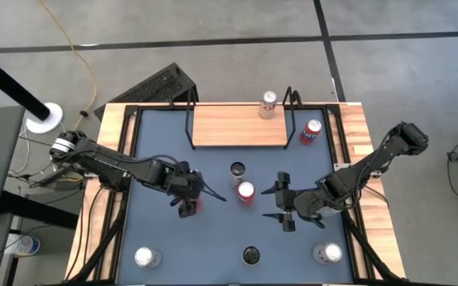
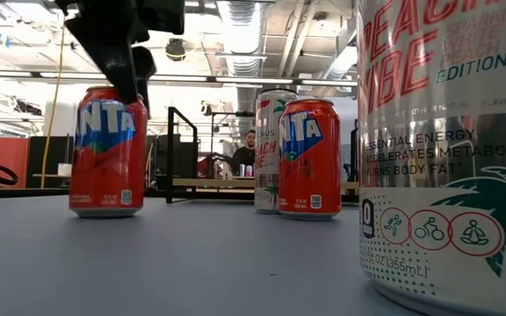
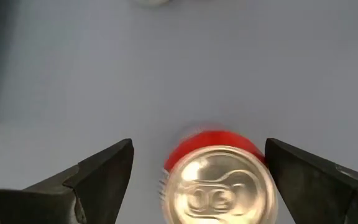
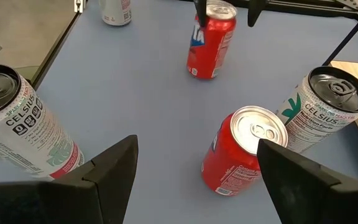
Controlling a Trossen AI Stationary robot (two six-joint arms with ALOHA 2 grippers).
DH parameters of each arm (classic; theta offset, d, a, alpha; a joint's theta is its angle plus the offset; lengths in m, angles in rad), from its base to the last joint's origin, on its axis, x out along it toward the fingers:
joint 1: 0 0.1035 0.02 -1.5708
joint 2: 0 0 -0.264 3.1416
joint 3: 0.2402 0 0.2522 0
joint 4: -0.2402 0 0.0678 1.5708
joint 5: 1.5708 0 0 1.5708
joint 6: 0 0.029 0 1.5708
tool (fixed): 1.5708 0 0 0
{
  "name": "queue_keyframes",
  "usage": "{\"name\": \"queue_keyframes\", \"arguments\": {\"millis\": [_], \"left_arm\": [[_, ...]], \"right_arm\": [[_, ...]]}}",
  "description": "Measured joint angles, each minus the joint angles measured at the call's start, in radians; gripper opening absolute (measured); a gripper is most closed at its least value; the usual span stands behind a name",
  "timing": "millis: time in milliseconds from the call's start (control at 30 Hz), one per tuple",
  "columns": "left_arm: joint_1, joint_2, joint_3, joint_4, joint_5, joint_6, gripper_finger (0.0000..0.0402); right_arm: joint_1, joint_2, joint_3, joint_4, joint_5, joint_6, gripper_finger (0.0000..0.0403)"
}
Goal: Place canned beverage on shelf
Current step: Put the top left orange soda can on the shelf
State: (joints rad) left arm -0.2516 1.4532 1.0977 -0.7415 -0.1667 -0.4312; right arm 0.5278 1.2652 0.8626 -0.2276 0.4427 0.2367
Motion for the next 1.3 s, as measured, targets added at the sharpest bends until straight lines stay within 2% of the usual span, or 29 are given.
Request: {"name": "queue_keyframes", "arguments": {"millis": [200, 600, 933, 1300], "left_arm": [[0.000, 0.000, 0.004, 0.044, 0.031, 0.045, 0.0350], [-0.059, -0.002, 0.209, -0.186, 0.096, 0.278, 0.0350], [-0.084, -0.002, 0.143, -0.188, 0.030, 0.257, 0.0350], [-0.083, -0.002, 0.141, -0.184, 0.030, 0.256, 0.0350]], "right_arm": [[0.000, 0.000, 0.000, 0.000, 0.000, 0.000, 0.0317], [0.001, 0.000, 0.000, 0.000, 0.000, 0.000, 0.0317], [0.003, 0.000, 0.000, -0.004, 0.000, 0.001, 0.0317], [0.003, 0.000, 0.000, -0.004, 0.000, 0.001, 0.0317]]}}
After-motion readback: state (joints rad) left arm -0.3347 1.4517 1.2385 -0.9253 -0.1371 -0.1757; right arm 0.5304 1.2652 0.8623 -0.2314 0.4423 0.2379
